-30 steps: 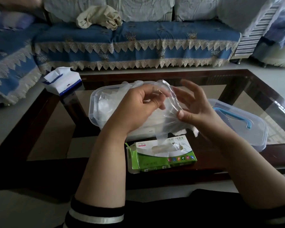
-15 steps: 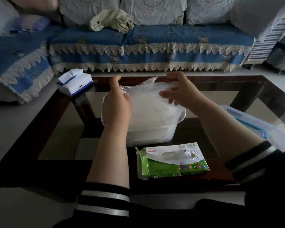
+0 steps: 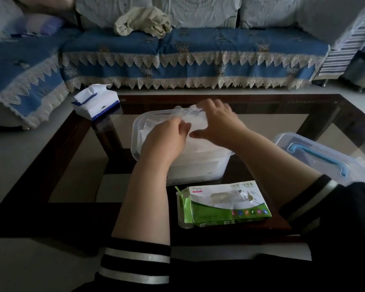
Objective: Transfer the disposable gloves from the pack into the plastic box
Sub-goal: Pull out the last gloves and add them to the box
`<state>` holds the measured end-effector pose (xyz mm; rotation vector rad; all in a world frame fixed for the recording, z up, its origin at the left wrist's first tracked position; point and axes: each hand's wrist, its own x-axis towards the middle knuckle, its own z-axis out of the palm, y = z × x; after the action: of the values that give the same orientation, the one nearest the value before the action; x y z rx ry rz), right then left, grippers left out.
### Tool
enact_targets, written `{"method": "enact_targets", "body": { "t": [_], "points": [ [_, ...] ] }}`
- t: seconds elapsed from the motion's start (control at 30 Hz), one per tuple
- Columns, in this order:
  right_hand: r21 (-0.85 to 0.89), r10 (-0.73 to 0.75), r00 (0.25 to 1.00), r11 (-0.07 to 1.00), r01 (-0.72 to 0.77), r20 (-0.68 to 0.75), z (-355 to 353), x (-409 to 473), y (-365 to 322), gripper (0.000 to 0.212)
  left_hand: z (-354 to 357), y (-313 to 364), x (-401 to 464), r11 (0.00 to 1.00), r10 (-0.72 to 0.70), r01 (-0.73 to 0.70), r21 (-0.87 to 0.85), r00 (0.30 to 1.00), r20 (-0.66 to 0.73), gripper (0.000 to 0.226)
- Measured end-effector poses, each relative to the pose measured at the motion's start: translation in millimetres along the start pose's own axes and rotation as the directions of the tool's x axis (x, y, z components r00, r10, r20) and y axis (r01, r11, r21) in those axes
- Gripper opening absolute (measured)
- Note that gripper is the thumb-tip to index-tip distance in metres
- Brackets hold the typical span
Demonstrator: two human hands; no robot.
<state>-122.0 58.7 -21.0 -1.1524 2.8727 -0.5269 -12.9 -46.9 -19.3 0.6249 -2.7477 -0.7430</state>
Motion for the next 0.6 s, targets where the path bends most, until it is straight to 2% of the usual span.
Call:
{"method": "enact_targets", "body": {
  "t": [0.07,0.13,0.17,0.2,0.23,0.3,0.37,0.43,0.47,0.53,0.6],
  "points": [
    [0.11,0.017,0.99,0.994,-0.002,-0.138,-12.9,-15.6,8.1,0.069,-0.8,-1.7,-2.0,0.999,-0.022,0.021,0.033,0.999,0.036,0.038],
    [0.316,0.057,0.94,0.947,0.055,-0.337,-23.2,-40.5,17.6,0.044,-0.8,-1.1,-6.0,1.0,0.001,-0.001,0.031,1.0,-0.004,0.036],
    [0.396,0.079,0.919,0.914,0.088,-0.386,-27.6,-54.6,20.8,0.03,-1.5,0.7,-8.5,1.0,0.03,-0.03,0.01,0.998,-0.054,0.033],
    [0.459,0.09,0.922,0.883,0.102,-0.378,-30.4,-71.8,23.1,0.021,-1.2,4.0,-12.6,0.997,0.064,-0.067,-0.027,0.992,-0.112,0.03],
    [0.5,0.079,0.944,0.861,0.098,-0.32,-31.5,-86.8,22.6,0.025,-2.3,8.4,-16.8,0.992,0.097,-0.11,-0.069,0.98,-0.174,0.027],
    [0.513,0.021,0.997,0.858,0.021,-0.076,-27.2,-113.5,20.7,0.039,-3.2,19.9,-29.8,0.966,0.163,-0.205,-0.159,0.955,-0.247,0.022],
    [0.317,-0.055,0.971,0.948,-0.022,0.232,-11.8,-126.0,25.7,0.047,-2.5,31.3,-45.5,0.936,0.232,-0.282,-0.21,0.944,-0.233,0.019],
    [0.079,-0.079,0.905,0.996,0.051,0.418,7.7,-130.0,34.2,0.043,2.4,40.4,-59.8,0.936,0.272,-0.294,-0.194,0.953,-0.132,0.019],
    [0.031,-0.073,0.895,0.997,0.066,0.439,15.1,-130.4,37.2,0.04,6.0,43.4,-64.8,0.946,0.265,-0.27,-0.18,0.963,-0.053,0.02],
    [0.015,-0.043,0.926,0.999,0.041,0.375,23.6,-129.4,42.2,0.031,13.7,45.8,-69.2,0.971,0.212,-0.193,-0.143,0.969,0.127,0.021],
    [0.035,-0.013,0.948,0.999,0.002,0.318,28.2,-128.6,45.7,0.027,22.2,45.9,-70.0,0.988,0.154,-0.138,-0.074,0.94,0.304,0.021]
  ]
}}
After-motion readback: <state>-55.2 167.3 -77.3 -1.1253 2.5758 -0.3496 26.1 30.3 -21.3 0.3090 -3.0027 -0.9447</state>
